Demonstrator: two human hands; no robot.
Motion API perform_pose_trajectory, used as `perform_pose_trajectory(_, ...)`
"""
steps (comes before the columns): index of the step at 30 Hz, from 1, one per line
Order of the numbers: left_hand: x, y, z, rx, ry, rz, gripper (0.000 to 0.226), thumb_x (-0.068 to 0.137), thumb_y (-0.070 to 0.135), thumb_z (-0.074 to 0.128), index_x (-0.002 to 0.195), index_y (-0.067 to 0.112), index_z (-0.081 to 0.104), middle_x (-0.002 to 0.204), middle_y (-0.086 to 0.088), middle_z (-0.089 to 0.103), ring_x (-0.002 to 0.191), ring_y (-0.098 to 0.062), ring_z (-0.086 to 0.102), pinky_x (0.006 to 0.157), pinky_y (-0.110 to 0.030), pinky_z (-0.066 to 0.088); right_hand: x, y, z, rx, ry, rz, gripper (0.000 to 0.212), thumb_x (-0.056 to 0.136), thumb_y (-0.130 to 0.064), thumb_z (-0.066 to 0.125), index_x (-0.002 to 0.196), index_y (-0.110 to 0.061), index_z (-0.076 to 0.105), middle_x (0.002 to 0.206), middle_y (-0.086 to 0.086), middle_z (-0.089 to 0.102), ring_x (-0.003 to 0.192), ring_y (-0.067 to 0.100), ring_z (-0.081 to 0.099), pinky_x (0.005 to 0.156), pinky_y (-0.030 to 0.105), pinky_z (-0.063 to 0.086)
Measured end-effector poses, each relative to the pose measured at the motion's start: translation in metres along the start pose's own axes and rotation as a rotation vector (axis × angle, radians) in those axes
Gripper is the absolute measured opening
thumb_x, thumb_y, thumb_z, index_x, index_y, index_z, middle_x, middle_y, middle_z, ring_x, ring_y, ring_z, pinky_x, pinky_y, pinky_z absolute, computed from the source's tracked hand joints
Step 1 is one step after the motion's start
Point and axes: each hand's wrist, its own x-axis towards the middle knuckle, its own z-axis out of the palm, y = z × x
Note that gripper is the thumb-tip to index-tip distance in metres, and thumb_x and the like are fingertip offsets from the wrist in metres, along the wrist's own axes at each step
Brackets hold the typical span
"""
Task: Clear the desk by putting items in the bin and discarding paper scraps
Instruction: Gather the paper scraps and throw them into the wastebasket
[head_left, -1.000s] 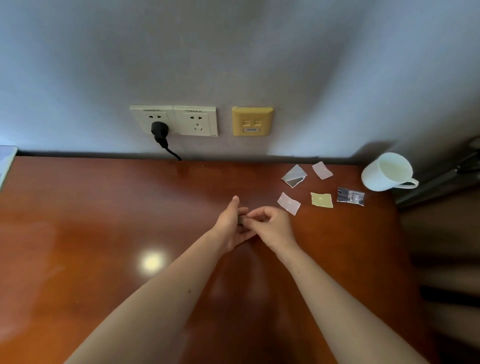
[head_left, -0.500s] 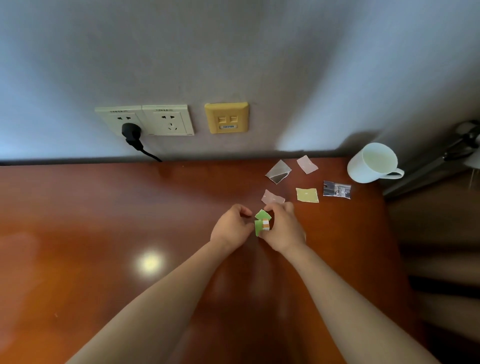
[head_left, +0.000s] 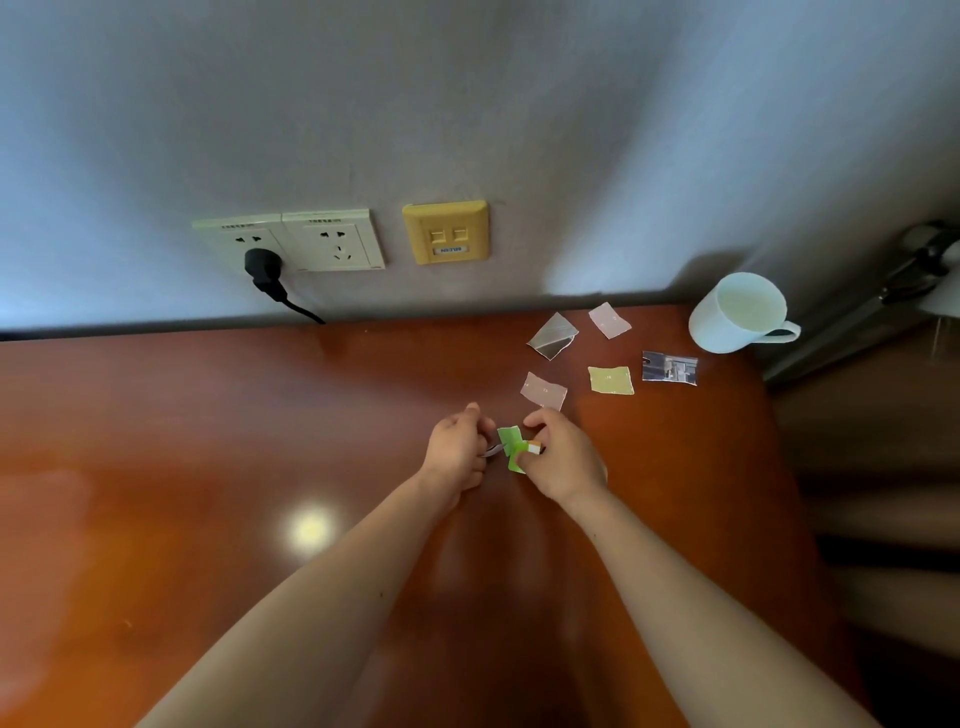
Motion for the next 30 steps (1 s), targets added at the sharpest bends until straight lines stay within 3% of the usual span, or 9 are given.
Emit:
perform_pose_trajectory(4, -0.003, -0.002, -0.002, 0.008, 0.015, -0.023, 0.035, 0.103, 0.033, 0.033, 0.076, 0.016, 0.046, 0.039, 0.009, 0.027, 0.028, -0.005, 0.018, 0.035, -0.008, 0.014, -0.002, -0.004, 0.002, -0.077, 0.003, -0.042, 0.038, 0.082, -0.024, 0.071, 0.114, -0.035, 0.055, 0.103, -0.014, 0.064, 0.095, 0.017, 0.063, 0.067, 0.026, 0.047)
perform_pose_trajectory(9, 0.0, -0.002, -0.005, 0.006, 0.027, -0.036, 0.034, 0.103, 0.032, 0.034, 0.075, 0.016, 0.046, 0.038, 0.009, 0.027, 0.028, -0.005, 0.018, 0.036, -0.009, 0.014, 0.003, -0.011, 0.007, -0.094, 0.066, -0.055, 0.022, 0.081, -0.023, 0.071, 0.097, -0.033, 0.058, 0.107, -0.012, 0.059, 0.092, 0.016, 0.061, 0.063, 0.026, 0.045)
perform_pose_trajectory(14, 0.001, -0.001, -0.007, -0.044, 0.02, -0.002, 0.035, 0.103, 0.034, 0.033, 0.075, 0.016, 0.044, 0.039, 0.009, 0.026, 0.028, -0.005, 0.016, 0.035, -0.01, 0.012, 0.005, -0.015, 0.009, -0.137, 0.098, -0.057, 0.019, 0.079, -0.021, 0.071, 0.077, -0.029, 0.054, 0.086, -0.011, 0.062, 0.084, 0.015, 0.057, 0.057, 0.025, 0.04)
perform_pose_trajectory(17, -0.003, 0.0, -0.006, -0.063, -0.007, 0.041, 0.037, 0.104, 0.035, 0.032, 0.075, 0.016, 0.045, 0.04, 0.009, 0.025, 0.029, -0.005, 0.016, 0.036, -0.01, 0.012, 0.0, -0.025, 0.006, 0.284, -0.005, 0.096, 0.016, 0.083, -0.013, 0.067, 0.077, -0.025, 0.059, 0.081, -0.001, 0.065, 0.068, 0.017, 0.061, 0.056, 0.031, 0.053)
perform_pose_trajectory(20, -0.012, 0.003, -0.004, -0.031, -0.025, 0.088, 0.037, 0.104, 0.036, 0.033, 0.076, 0.015, 0.045, 0.039, 0.009, 0.026, 0.029, -0.006, 0.018, 0.035, -0.011, 0.015, -0.018, -0.039, -0.004, 0.705, -0.137, 0.241, 0.011, 0.091, -0.003, 0.056, 0.099, -0.005, 0.063, 0.092, 0.011, 0.065, 0.069, 0.017, 0.062, 0.052, 0.028, 0.056)
perform_pose_trajectory(24, -0.034, 0.008, -0.002, 0.036, -0.012, 0.175, 0.038, 0.103, 0.034, 0.033, 0.074, 0.015, 0.047, 0.037, 0.011, 0.032, 0.028, -0.005, 0.025, 0.035, -0.014, 0.019, -0.042, -0.046, -0.014, 0.875, -0.11, 0.231, 0.018, 0.098, -0.009, 0.049, 0.105, -0.003, 0.065, 0.107, 0.019, 0.066, 0.082, 0.024, 0.067, 0.056, 0.028, 0.06)
perform_pose_trajectory(27, -0.055, 0.011, 0.0, 0.081, -0.011, 0.241, 0.038, 0.103, 0.034, 0.034, 0.072, 0.016, 0.048, 0.04, 0.01, 0.033, 0.03, -0.006, 0.026, 0.036, -0.015, 0.021, -0.062, -0.05, -0.025, 0.963, -0.081, 0.202, 0.016, 0.097, -0.019, 0.056, 0.098, -0.007, 0.066, 0.1, 0.015, 0.068, 0.086, 0.026, 0.069, 0.059, 0.031, 0.06)
perform_pose_trajectory(30, -0.08, 0.011, 0.0, 0.066, -0.041, 0.285, 0.037, 0.104, 0.033, 0.033, 0.073, 0.015, 0.044, 0.038, 0.011, 0.032, 0.03, -0.005, 0.025, 0.035, -0.013, 0.022, -0.084, -0.051, -0.035, 0.945, -0.071, 0.122, 0.016, 0.09, -0.012, 0.066, 0.102, -0.003, 0.068, 0.103, 0.014, 0.068, 0.09, 0.025, 0.07, 0.061, 0.029, 0.06)
